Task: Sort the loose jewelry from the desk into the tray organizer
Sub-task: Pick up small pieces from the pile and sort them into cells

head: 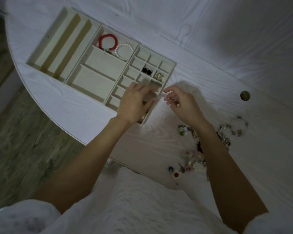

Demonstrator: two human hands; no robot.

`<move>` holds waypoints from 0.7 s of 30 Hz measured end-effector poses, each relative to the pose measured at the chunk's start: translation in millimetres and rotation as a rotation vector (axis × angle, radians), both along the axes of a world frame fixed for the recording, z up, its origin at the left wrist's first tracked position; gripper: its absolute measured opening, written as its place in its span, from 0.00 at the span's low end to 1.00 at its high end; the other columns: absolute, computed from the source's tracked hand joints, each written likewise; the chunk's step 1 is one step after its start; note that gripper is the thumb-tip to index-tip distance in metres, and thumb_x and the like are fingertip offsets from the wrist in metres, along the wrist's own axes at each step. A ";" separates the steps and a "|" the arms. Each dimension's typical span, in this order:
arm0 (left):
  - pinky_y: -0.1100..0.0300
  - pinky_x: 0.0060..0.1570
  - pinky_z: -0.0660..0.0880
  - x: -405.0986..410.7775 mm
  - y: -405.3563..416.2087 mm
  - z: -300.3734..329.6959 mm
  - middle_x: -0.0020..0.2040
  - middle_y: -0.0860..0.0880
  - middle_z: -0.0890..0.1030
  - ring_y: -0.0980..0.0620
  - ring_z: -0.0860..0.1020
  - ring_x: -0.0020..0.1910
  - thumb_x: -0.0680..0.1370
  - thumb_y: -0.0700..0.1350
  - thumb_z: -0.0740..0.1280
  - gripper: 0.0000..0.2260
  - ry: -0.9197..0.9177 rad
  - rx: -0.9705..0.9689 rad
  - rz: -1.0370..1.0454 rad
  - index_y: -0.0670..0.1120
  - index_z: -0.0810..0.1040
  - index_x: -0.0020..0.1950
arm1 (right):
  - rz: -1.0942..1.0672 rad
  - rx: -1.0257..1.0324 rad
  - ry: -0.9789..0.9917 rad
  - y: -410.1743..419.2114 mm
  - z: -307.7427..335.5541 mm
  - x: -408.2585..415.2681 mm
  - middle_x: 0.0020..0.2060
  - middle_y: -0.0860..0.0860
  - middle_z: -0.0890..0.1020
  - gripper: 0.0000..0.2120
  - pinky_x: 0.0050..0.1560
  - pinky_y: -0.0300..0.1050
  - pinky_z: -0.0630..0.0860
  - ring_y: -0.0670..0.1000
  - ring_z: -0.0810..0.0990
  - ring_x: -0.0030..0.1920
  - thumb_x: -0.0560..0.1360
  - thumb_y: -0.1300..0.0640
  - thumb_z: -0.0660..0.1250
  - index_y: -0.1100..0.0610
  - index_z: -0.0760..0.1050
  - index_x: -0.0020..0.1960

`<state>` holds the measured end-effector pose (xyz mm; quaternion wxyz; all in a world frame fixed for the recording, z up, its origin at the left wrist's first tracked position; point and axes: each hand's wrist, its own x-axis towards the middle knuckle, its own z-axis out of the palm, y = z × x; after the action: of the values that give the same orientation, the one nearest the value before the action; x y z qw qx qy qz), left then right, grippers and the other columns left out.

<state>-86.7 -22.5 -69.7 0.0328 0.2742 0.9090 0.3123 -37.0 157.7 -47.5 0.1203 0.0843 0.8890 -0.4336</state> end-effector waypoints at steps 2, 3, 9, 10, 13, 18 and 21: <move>0.60 0.53 0.67 4.2 14.7 6.0 0.55 0.48 0.80 0.47 0.74 0.54 0.74 0.42 0.70 0.17 -0.090 0.039 -0.138 0.45 0.76 0.62 | -0.024 -0.014 0.016 3.0 4.5 7.3 0.46 0.50 0.80 0.16 0.45 0.30 0.74 0.45 0.81 0.45 0.75 0.70 0.61 0.55 0.72 0.58; 0.61 0.54 0.68 7.0 20.8 7.7 0.56 0.48 0.80 0.48 0.75 0.55 0.74 0.42 0.70 0.18 -0.148 0.060 -0.184 0.44 0.75 0.64 | -0.039 -0.024 0.028 5.0 7.3 11.2 0.46 0.49 0.80 0.16 0.46 0.35 0.76 0.44 0.81 0.44 0.75 0.70 0.61 0.55 0.71 0.58; 0.75 0.43 0.67 26.8 31.2 13.2 0.46 0.57 0.82 0.63 0.78 0.46 0.76 0.43 0.69 0.11 -0.368 0.219 -0.194 0.49 0.78 0.58 | -0.129 -0.150 0.011 12.1 28.3 41.9 0.45 0.47 0.77 0.13 0.46 0.50 0.80 0.44 0.82 0.43 0.74 0.66 0.66 0.53 0.68 0.54; 0.75 0.41 0.67 31.2 32.6 16.2 0.44 0.56 0.82 0.62 0.78 0.45 0.76 0.43 0.69 0.08 -0.373 0.234 -0.197 0.50 0.79 0.56 | -0.152 -0.170 0.007 12.6 31.9 48.2 0.44 0.48 0.78 0.13 0.46 0.51 0.80 0.46 0.83 0.42 0.73 0.65 0.67 0.54 0.68 0.53; 0.69 0.41 0.70 39.1 33.9 22.1 0.45 0.54 0.81 0.60 0.77 0.46 0.77 0.44 0.69 0.05 -0.384 0.251 -0.228 0.51 0.80 0.52 | -0.187 -0.212 0.004 11.2 38.5 62.1 0.41 0.51 0.80 0.11 0.43 0.54 0.80 0.47 0.83 0.38 0.73 0.62 0.70 0.56 0.70 0.52; 0.62 0.51 0.75 41.9 42.9 41.9 0.51 0.51 0.82 0.57 0.80 0.51 0.79 0.41 0.66 0.07 -0.639 0.301 -0.359 0.48 0.78 0.55 | -0.237 -0.288 0.024 17.2 49.7 83.3 0.38 0.51 0.84 0.13 0.33 0.43 0.78 0.48 0.83 0.33 0.73 0.60 0.71 0.56 0.69 0.53; 0.59 0.55 0.76 45.9 45.0 45.7 0.54 0.49 0.82 0.53 0.80 0.53 0.79 0.39 0.65 0.09 -0.687 0.298 -0.440 0.46 0.77 0.59 | -0.238 -0.269 0.047 21.9 50.5 91.2 0.37 0.50 0.84 0.14 0.35 0.37 0.77 0.48 0.83 0.34 0.72 0.61 0.72 0.56 0.69 0.54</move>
<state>-40.8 22.4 -24.0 0.3591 0.3434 0.7103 0.4986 54.3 179.6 3.0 0.0574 0.1617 0.8093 -0.5618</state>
